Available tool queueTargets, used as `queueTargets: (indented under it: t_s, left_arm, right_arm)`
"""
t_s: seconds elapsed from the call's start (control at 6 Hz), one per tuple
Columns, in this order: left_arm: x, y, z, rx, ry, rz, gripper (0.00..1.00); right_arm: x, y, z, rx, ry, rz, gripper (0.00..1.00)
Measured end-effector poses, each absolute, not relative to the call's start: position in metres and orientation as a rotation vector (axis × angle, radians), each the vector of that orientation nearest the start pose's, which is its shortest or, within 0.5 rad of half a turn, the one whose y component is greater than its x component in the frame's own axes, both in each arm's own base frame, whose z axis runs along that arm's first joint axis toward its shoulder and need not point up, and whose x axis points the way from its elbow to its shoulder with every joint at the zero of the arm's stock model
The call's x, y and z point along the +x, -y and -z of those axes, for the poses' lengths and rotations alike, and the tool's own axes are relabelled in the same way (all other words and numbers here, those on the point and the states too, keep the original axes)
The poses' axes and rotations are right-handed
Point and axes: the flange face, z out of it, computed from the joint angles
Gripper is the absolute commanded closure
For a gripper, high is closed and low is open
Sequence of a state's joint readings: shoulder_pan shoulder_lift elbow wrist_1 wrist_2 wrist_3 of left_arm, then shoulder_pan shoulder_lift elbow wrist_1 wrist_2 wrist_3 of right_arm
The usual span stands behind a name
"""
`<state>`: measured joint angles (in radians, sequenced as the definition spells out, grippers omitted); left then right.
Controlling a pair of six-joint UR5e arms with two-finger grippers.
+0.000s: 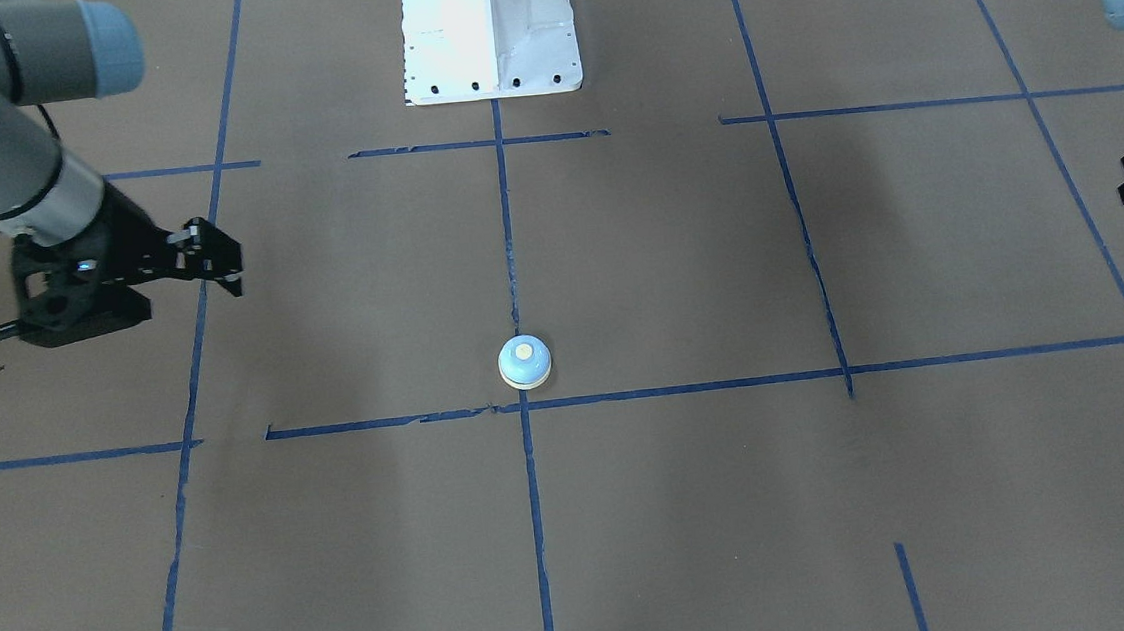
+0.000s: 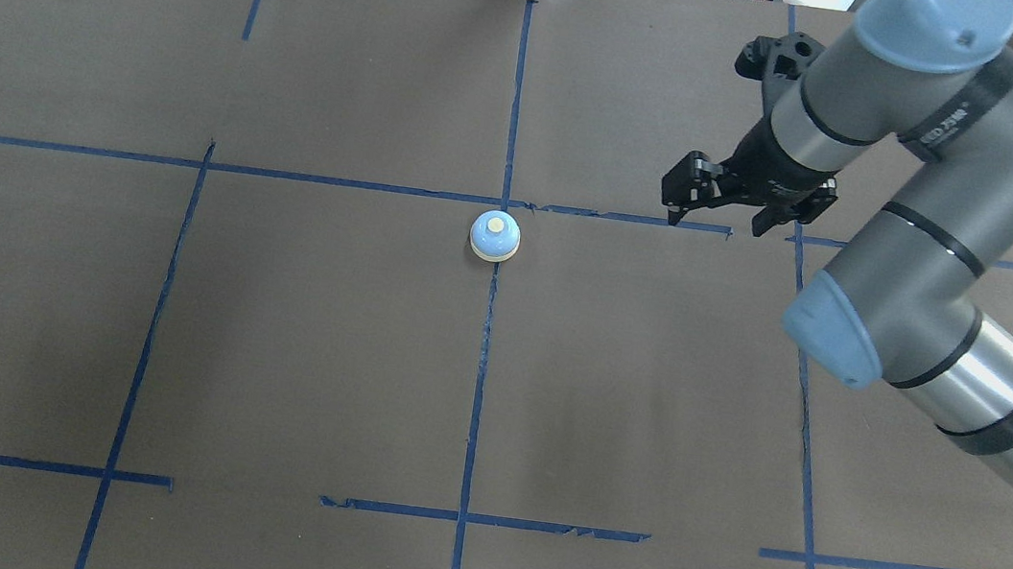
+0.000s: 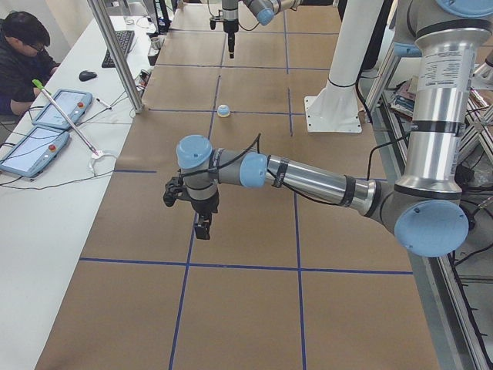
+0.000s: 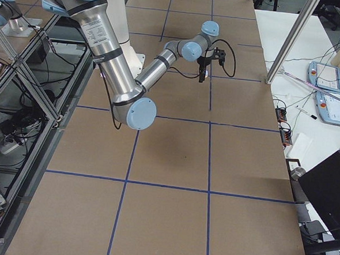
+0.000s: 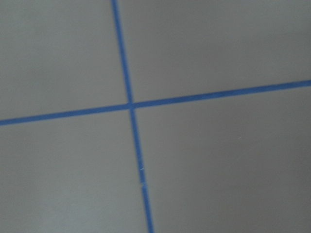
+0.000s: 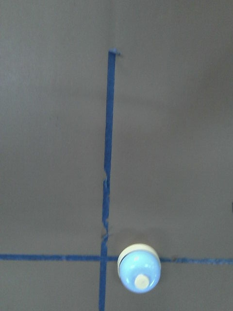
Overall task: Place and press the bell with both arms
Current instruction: 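Move the right gripper over the bell and lower it, then press down on the bell top with the right gripper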
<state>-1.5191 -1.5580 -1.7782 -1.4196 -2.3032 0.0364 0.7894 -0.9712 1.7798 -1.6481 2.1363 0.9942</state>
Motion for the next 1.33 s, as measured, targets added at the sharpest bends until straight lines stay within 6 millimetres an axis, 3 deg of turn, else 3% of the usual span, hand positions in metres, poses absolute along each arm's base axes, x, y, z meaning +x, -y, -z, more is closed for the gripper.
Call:
queueTargets:
  t_s: [0.17,0.33,0.5,0.67,0.83,1.33]
  left_arm:
    - [-0.059,0.463,-0.599,0.023,-0.775,-0.074,0.0]
    - [-0.063,0.452,-0.604,0.017,-0.799,-0.062,0.0]
    - [-0.064,0.448,-0.607,0.013,-0.807,-0.057,0.0]
    - [-0.064,0.445,-0.609,0.008,-0.809,-0.053,0.0]
    - [-0.065,0.444,-0.61,0.006,-0.81,-0.051,0.0]
    - [-0.065,0.443,-0.611,0.004,-0.81,-0.05,0.0]
  right_arm:
    - [-0.451,0.509,-0.186,0.027,0.883,-0.03,0.23]
    - [-0.506,0.513,-0.153,0.023,0.855,-0.063,0.54]
    - [-0.556,0.524,-0.133,0.024,0.838,-0.088,0.82]
    - [-0.595,0.538,-0.131,0.034,0.845,-0.107,0.9]
    - [-0.615,0.545,-0.14,0.047,0.846,-0.113,0.91]
    - [-0.623,0.549,-0.162,0.049,0.816,-0.117,0.93]
